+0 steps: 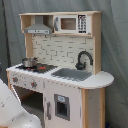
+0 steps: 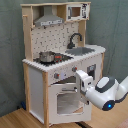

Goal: Play with the kitchen

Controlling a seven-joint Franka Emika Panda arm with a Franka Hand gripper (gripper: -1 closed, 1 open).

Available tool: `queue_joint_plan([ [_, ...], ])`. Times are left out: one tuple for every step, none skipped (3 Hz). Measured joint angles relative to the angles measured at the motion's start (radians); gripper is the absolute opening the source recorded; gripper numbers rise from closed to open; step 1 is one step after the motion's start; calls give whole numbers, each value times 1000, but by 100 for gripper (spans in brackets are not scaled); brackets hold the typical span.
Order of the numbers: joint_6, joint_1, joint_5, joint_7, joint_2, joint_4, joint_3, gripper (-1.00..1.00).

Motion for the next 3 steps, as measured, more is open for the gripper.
queue_joint_plan([
  [-26,0,-16,-110,4,40,-9,100],
  [-45,0,-17,-210,13,68,-23,100],
  [-63,0,-16,-318,36,82,-42,100],
])
